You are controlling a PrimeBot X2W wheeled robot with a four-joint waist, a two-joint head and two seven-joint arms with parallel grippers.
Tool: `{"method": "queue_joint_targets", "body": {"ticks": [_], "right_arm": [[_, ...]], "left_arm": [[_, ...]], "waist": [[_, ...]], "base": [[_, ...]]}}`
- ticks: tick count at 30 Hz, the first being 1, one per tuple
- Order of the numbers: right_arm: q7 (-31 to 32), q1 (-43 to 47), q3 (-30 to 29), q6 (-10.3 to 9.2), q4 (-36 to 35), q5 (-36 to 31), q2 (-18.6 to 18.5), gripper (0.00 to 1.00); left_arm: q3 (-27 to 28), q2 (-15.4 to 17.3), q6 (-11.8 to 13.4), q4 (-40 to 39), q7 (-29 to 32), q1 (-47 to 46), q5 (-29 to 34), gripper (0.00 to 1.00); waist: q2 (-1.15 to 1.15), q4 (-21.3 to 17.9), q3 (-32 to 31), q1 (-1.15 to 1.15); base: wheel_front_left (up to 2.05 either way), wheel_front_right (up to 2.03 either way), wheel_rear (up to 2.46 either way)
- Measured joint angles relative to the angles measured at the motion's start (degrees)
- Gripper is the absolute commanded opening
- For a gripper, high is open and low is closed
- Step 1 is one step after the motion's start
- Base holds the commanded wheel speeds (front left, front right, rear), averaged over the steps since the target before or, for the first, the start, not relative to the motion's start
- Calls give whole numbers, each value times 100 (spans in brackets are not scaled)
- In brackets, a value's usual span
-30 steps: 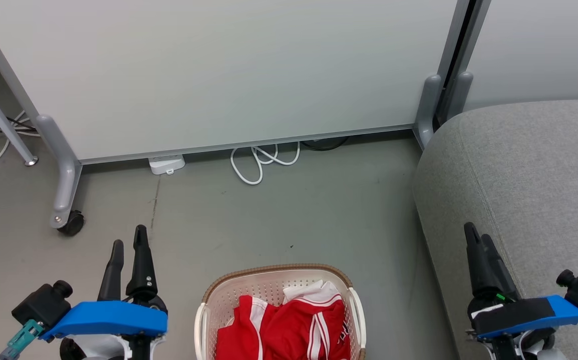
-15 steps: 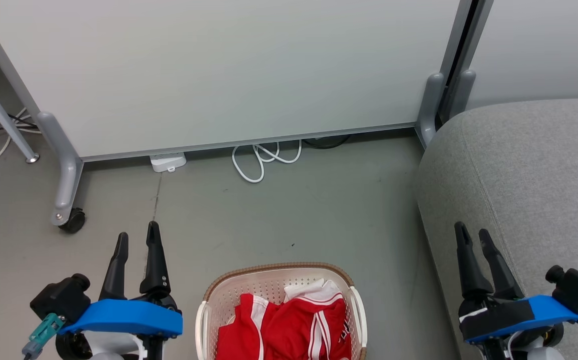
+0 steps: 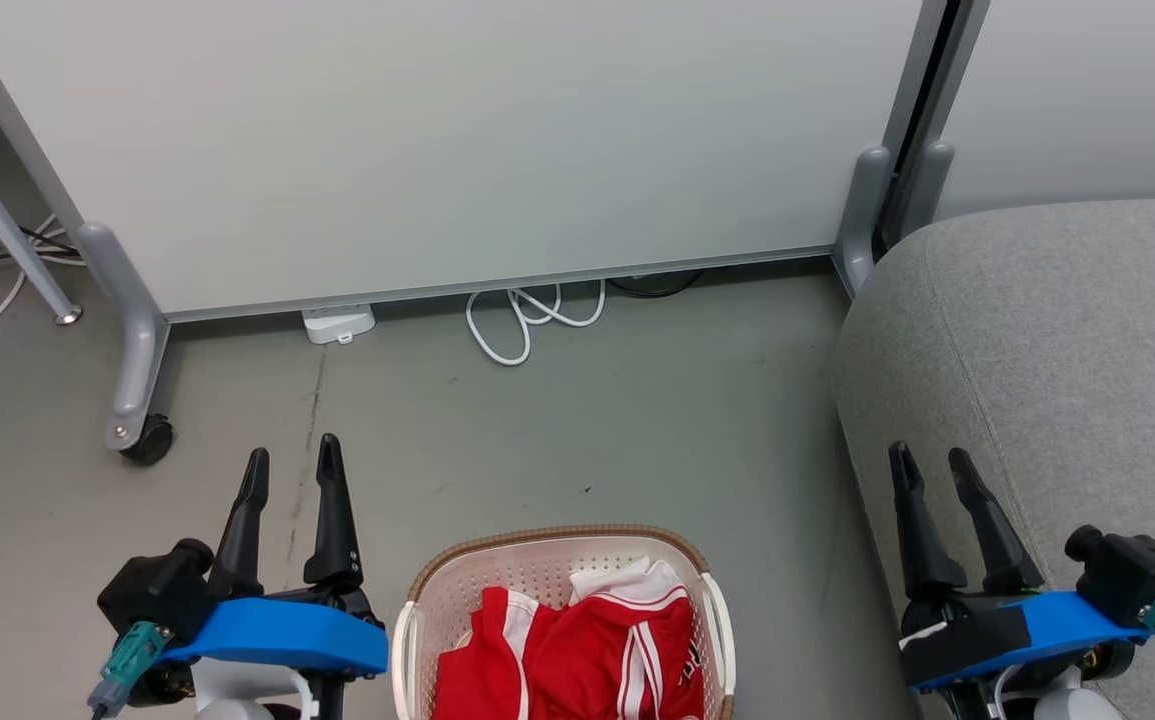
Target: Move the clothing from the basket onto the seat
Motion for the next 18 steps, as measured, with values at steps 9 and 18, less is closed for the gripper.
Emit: {"method": "queue_joint_targets", "body": {"ticks": [9, 18], "right_arm": [[-113, -14, 58, 1, -5, -513, -3, 100], [-232, -23, 73, 1, 37, -1016, -9, 100]], "left_arm": [[-100, 4, 53, -13, -114, -7, 497, 100], [-164, 8, 97, -52, -218, -25, 970, 100]], "waist": [[0, 22, 1, 0], [0, 33, 15, 0]], "base": [[0, 0, 0], [0, 0, 0]]}}
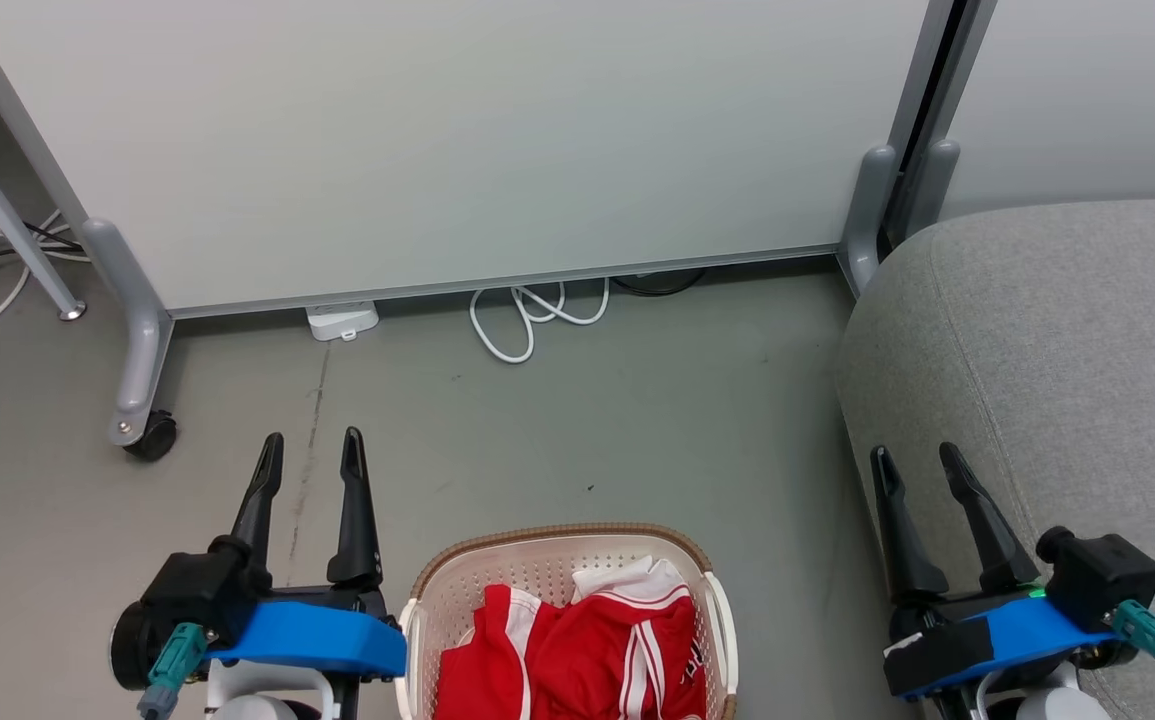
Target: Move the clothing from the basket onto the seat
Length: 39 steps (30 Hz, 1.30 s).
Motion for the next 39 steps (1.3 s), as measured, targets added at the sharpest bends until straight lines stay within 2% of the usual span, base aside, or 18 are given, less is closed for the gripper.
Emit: {"method": "queue_joint_targets", "body": {"ticks": [28, 39], "right_arm": [[-296, -94, 25, 1, 191, -1319, -12, 100], [-308, -126, 20, 2, 249, -1400, -13, 100]], "left_arm": [[-226, 14, 55, -8, -304, -32, 1259, 100], [-254, 15, 58, -2, -319, -60, 1300, 100]], "waist": [[0, 39, 75, 0], [0, 27, 113, 0]], "base": [[0, 0, 0], [0, 0, 0]]}}
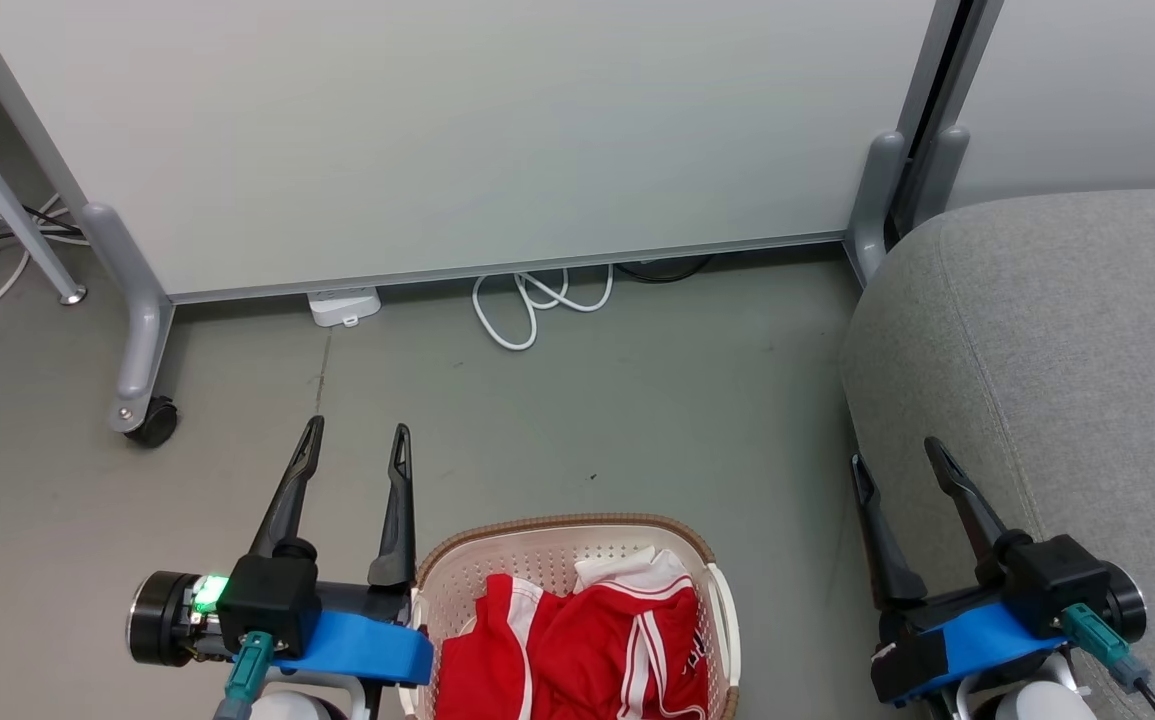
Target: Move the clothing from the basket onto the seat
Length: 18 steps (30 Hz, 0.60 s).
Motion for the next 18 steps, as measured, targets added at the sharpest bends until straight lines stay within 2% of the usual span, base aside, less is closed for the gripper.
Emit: {"method": "queue_joint_targets", "body": {"ticks": [14, 18], "right_arm": [[-2, -7, -2, 0, 34, 1, -1, 100], [-2, -67, -2, 0, 30, 0, -1, 100]], "left_arm": [[-19, 1, -34, 59, 0, -31, -143, 100], [-33, 2, -124, 146, -5, -166, -176, 100]], "waist": [[0, 4, 62, 0], [0, -11, 140, 0]], "base": [[0, 0, 0], [0, 0, 0]]}}
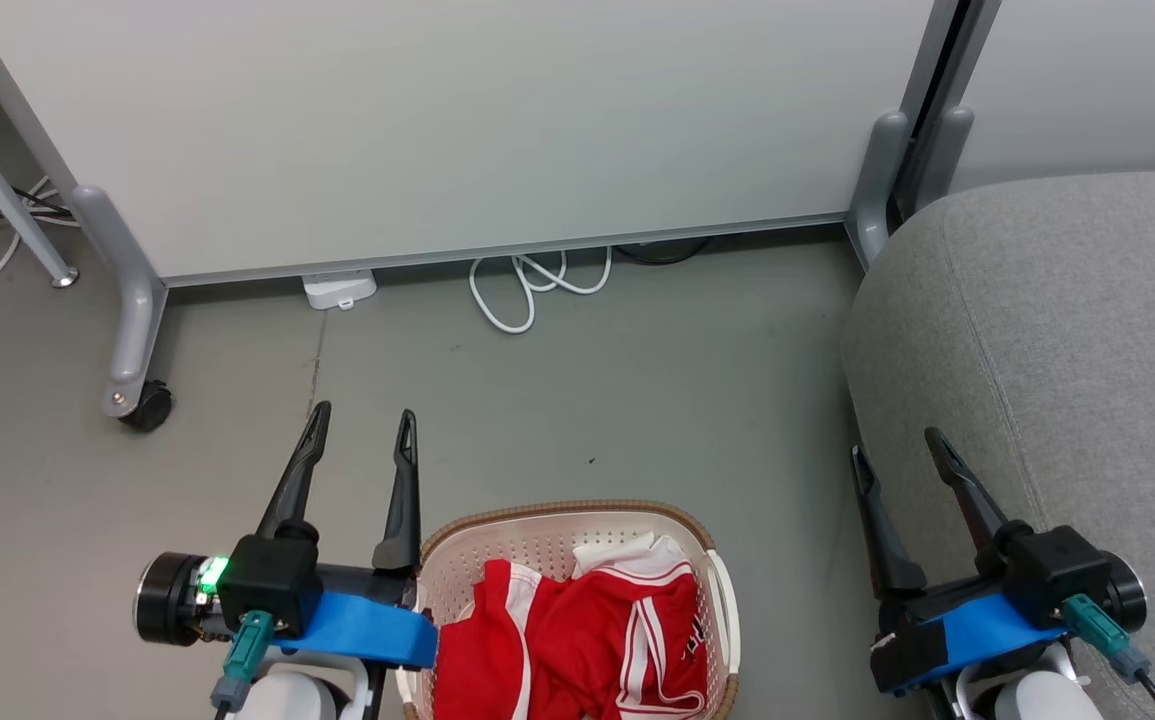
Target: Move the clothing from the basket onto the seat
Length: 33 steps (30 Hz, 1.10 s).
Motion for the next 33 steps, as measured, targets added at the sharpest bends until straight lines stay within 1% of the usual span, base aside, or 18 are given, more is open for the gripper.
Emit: {"method": "queue_joint_targets", "body": {"ticks": [6, 11, 19, 23, 29, 33], "right_arm": [[-1, -182, -18, 0, -74, -47, -3, 100], [-2, -406, -45, 0, -199, -104, -4, 100], [-2, -827, -45, 1, -412, -145, -5, 100], [-2, -1032, -15, 2, -523, -146, -5, 100], [-3, -1344, 26, 5, -667, -141, -8, 100], [-2, -1501, 31, 5, -770, -142, -9, 100]], "left_arm": [[-51, 8, -193, 247, -1, -411, 45, 100], [-227, 96, -350, 646, -1, -875, 93, 100], [-653, 310, -438, 1469, -1, -1667, 100, 100], [-984, 419, -449, 1944, -1, -2072, 62, 100], [-1796, 603, -471, 2730, -1, -2661, -183, 100], [-2330, 667, -472, 3251, -1, -3041, -345, 100]], "waist": [[0, -73, 255, 0], [0, -191, 604, 0], [0, -473, 1279, 1], [0, -631, 1643, 1], [0, -837, 2213, 1], [0, -945, 2587, 1]], "base": [[0, 0, 0], [0, 0, 0], [0, 0, 0], [0, 0, 0], [0, 0, 0], [0, 0, 0]]}}
